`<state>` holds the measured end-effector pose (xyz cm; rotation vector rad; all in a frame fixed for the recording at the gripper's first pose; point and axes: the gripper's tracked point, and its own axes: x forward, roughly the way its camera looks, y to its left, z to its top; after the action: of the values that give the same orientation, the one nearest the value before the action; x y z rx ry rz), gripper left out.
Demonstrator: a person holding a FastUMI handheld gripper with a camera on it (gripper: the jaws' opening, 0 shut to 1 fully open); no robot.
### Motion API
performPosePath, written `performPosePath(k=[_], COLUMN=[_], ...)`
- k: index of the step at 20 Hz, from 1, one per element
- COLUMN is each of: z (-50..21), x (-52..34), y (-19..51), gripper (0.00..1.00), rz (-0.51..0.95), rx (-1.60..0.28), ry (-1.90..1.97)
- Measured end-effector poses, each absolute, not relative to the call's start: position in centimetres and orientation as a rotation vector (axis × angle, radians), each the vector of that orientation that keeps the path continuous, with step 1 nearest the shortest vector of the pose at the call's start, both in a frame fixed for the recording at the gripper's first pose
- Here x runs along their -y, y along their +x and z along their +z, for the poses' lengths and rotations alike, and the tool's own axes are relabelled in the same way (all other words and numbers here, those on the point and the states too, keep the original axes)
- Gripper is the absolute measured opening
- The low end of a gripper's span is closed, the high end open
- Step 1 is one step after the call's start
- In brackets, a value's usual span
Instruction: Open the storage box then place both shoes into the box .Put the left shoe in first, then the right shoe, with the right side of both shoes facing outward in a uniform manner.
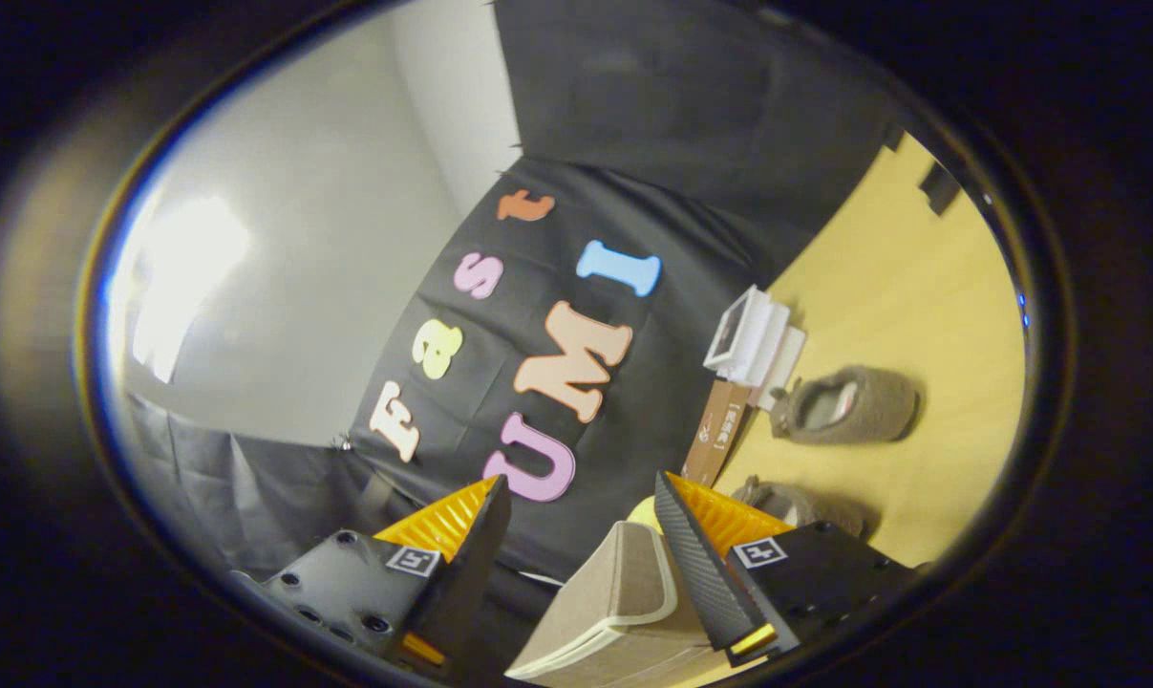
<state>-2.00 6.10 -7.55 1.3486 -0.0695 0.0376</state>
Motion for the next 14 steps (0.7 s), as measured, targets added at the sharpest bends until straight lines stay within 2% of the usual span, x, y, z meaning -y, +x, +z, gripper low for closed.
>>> performPosePath(k=[14], z=[-15.2], x=[-14.0], y=[-1.8], gripper=[0.95], rz=[-0.037], rx=[-0.26], ry=[1.793])
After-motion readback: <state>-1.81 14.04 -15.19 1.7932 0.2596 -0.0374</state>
